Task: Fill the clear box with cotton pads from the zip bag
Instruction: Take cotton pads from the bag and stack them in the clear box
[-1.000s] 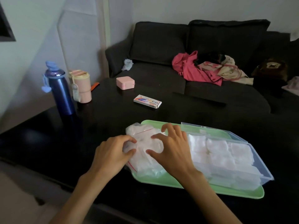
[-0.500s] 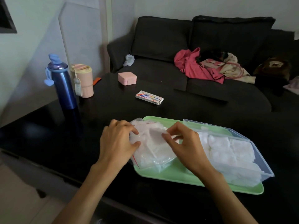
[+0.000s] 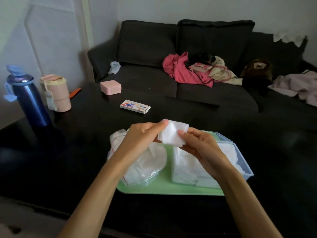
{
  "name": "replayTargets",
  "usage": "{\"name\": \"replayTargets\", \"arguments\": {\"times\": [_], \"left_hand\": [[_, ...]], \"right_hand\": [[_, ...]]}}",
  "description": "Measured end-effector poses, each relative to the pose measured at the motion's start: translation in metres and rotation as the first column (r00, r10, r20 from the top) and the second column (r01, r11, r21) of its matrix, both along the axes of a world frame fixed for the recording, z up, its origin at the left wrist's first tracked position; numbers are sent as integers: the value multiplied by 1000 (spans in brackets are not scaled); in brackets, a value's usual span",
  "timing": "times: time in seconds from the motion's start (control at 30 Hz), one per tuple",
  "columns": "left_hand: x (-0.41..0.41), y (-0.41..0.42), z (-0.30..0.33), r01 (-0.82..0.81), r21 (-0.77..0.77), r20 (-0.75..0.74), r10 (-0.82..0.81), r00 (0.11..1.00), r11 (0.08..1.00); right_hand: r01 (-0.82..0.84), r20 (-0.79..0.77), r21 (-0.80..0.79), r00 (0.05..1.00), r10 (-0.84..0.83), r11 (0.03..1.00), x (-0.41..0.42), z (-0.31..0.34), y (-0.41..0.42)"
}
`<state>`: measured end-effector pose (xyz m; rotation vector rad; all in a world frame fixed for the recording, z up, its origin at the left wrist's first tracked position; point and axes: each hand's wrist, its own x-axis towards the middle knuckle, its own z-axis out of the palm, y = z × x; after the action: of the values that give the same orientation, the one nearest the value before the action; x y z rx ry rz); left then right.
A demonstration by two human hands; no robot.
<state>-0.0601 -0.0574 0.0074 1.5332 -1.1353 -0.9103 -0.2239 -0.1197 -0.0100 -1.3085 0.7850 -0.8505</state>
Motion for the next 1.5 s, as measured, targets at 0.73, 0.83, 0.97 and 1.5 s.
{"name": "replayTargets", "arguments": {"times": [0.73, 0.83, 0.97, 1.5], "left_hand": [[-138, -87, -47, 79, 132, 687, -149, 711, 988], [-143, -90, -48, 81, 142, 729, -160, 666, 987], [-151, -88, -50, 136, 61, 808, -129, 575, 989], [-105, -64, -38, 192, -186, 740, 9, 672, 964]], "right_hand": [[12, -745, -565, 423, -516, 825, -133, -11, -37], [-84, -787, -568, 347, -510, 819, -130, -11, -36], [-186, -788, -610, 236, -568, 770, -128, -13, -38], [71, -662, -676, 377, -647, 733, -108, -1, -35]]}}
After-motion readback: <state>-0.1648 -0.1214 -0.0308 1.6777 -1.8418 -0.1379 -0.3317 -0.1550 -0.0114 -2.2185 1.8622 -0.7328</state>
